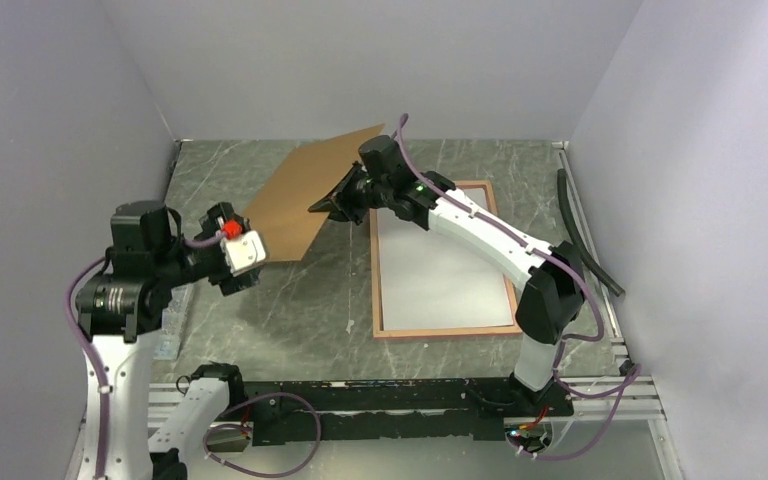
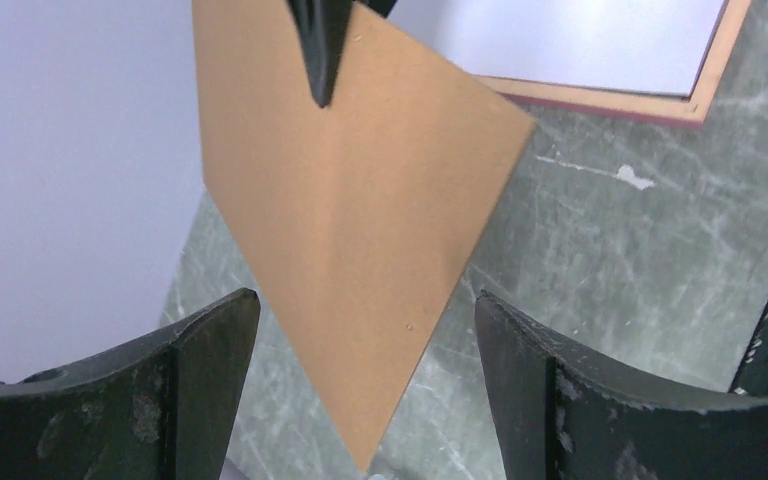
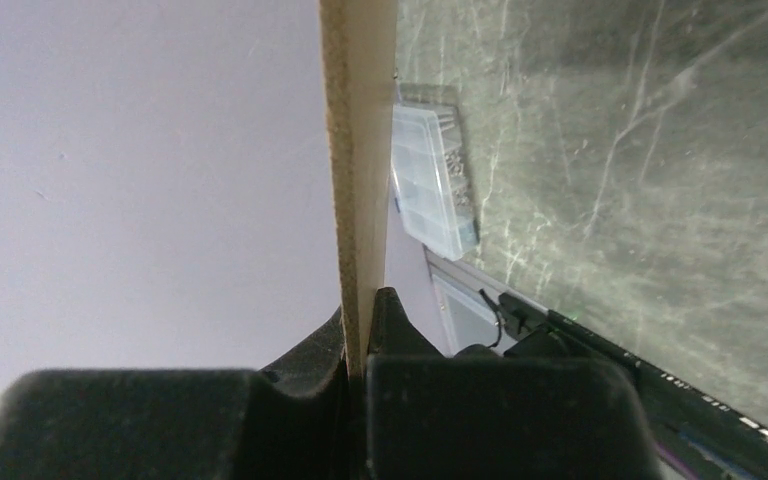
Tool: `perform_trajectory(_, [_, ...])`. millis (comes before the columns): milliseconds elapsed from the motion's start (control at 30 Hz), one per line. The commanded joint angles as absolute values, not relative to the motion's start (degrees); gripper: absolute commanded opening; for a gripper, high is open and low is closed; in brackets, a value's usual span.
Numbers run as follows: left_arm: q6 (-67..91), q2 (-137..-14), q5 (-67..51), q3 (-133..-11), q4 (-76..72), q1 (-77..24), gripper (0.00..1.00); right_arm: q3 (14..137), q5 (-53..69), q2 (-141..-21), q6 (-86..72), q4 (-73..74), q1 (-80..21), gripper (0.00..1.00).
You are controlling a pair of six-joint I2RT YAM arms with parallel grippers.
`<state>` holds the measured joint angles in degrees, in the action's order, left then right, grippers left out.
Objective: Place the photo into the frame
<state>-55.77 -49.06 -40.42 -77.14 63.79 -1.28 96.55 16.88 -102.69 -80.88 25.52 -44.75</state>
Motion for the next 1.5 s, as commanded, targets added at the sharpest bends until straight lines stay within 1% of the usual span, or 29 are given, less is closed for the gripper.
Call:
perform_trajectory(0, [-68.36, -43.86, -44.97, -72.06, 63.51, -1.47, 0.84, 99.99, 17.08, -103.03, -86.59, 18.14, -46.44, 0.00])
perform_trajectory(67, [-70.62, -41.83, -45.81, -68.39, 60.90, -1.43, 0.84, 99.89, 17.54, -103.32, -87.84, 16.46, -47.06, 0.00])
perform_trajectory(233, [-76.32, -40.89, -46.46, -64.00, 59.41, -1.46, 0.83, 98.52, 16.37, -102.33, -89.80, 13.84, -47.90, 0.00])
perform_trajectory(333, [-75.56, -39.99, -44.92, -60.42, 53.14, -1.49, 0.81, 97.41, 15.96, -101.79, -91.08, 11.52, -48.27, 0.00])
perform_trajectory(400, [-74.81, -39.48, -44.70, -58.48, 48.50, -1.49, 0.76, 97.54, 16.08, -102.16, -91.89, 10.62, -48.76, 0.00])
perform_trajectory(467, [-74.01, -39.33, -44.61, -56.81, 44.56, -1.49, 0.69, 97.68, 16.29, -102.66, -92.33, 9.64, -49.31, 0.00])
perform_trajectory(533, [-73.39, -39.76, -44.40, -56.18, 41.59, -1.45, 0.54, 98.06, 16.71, -103.14, -92.00, 9.67, -49.69, 0.00])
perform_trajectory(567, [-73.16, -40.04, -44.24, -56.23, 40.83, -1.43, 0.45, 97.91, 16.78, -103.13, -91.88, 9.62, -49.77, 0.03])
perform_trajectory(633, [-72.65, -40.16, -44.12, -56.04, 39.12, -1.45, 0.30, 96.22, 16.48, -102.51, -91.62, 8.18, -49.76, 0.11])
perform_trajectory(700, [-72.22, -39.03, -44.18, -54.51, 36.25, -1.49, 0.19, 94.61, 15.92, -101.27, -90.93, 7.02, -49.76, 0.22])
perform_trajectory(767, [-72.73, -37.39, -44.58, -52.25, 33.04, -1.48, 0.12, 93.95, 15.97, -100.60, -89.40, 7.32, -49.77, 0.34])
perform_trajectory(867, [-74.35, -35.43, -45.47, -49.90, 30.94, -1.49, 0.04, 92.73, 17.31, -99.65, -87.02, 7.87, -49.44, 0.52])
perform_trajectory(967, [-74.78, -34.60, -45.55, -49.10, 29.67, -1.49, 0.03, 91.35, 20.82, -98.24, -82.49, 8.19, -48.07, 0.70])
perform_trajectory(1067, [-74.08, -35.27, -45.07, -50.46, 29.49, -1.48, 0.03, 90.76, 28.47, -96.67, -74.20, 8.83, -45.18, 0.96])
perform_trajectory(1100, [-73.47, -35.78, -44.95, -51.30, 29.71, -1.49, 0.03, 91.40, 30.84, -96.07, -69.36, 10.06, -44.17, 0.99])
perform_trajectory(1200, [-71.57, -37.13, -45.39, -53.75, 30.28, -1.49, 0.03, 96.23, 36.14, -94.76, -50.60, 19.16, -41.78, 1.00])
perform_trajectory(1267, [-71.15, -37.43, -46.61, -55.08, 31.22, -1.44, 0.03, 101.50, 35.67, -94.31, -32.64, 30.91, -41.70, 1.00])
perform_trajectory(1333, [-71.51, -37.40, -47.86, -56.11, 32.44, -1.49, 0.03, 104.89, 33.13, -92.66, -18.79, 37.86, -42.30, 1.00])
perform_trajectory(1400, [-71.37, -37.42, -49.09, -57.17, 33.88, -1.43, 0.03, 101.40, 28.11, -88.85, -7.46, 38.03, -43.00, 1.00])
perform_trajectory(1467, [-71.32, -37.68, -50.18, -58.55, 35.67, -1.48, 0.03, 94.68, 26.29, -83.96, 2.76, 33.59, -43.66, 1.00])
